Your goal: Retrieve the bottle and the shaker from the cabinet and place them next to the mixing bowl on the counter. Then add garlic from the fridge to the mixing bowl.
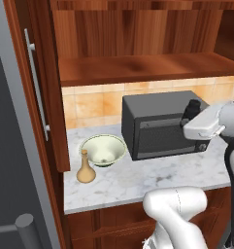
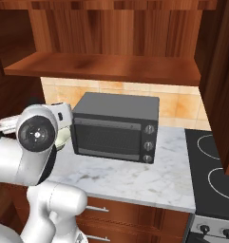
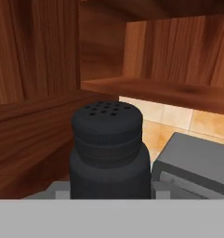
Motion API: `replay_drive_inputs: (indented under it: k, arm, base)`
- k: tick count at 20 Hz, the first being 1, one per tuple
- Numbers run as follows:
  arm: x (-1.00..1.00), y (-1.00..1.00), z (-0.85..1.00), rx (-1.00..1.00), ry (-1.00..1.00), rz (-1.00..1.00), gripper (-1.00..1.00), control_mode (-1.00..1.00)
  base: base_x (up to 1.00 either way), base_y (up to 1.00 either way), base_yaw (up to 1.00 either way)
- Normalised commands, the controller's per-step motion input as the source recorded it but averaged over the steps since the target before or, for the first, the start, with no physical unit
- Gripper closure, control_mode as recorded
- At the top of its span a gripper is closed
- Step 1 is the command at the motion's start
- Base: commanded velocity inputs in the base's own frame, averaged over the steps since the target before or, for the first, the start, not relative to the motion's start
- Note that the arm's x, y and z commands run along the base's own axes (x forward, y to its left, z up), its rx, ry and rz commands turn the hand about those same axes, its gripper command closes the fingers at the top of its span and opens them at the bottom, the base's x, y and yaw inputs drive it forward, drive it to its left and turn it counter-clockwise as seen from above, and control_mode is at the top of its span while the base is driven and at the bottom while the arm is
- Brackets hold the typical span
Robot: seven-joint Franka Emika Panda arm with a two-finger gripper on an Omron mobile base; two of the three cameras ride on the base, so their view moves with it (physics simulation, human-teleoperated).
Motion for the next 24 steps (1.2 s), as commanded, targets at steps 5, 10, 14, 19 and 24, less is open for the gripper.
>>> replay_drive_inputs:
  k: [5, 10, 14, 19, 24]
  arm:
    - [-0.40, 0.45, -0.40, 0.00, 0.12, -0.07, 1.00, -1.00]
    - [-0.31, 0.47, -0.49, -0.03, 0.14, -0.10, 1.00, -1.00]
    - [-0.22, 0.41, -0.56, -0.04, 0.12, -0.14, 1.00, -1.00]
    - [-0.03, 0.34, -0.67, -0.07, 0.07, -0.21, 1.00, -1.00]
    - [0.00, 0.14, -0.71, -0.07, 0.00, -0.24, 1.00, -1.00]
  base:
    - [0.00, 0.00, 0.00]
    - [0.00, 0.00, 0.00]
    - [0.00, 0.00, 0.00]
    - [0.00, 0.00, 0.00]
    - [0.00, 0.00, 0.00]
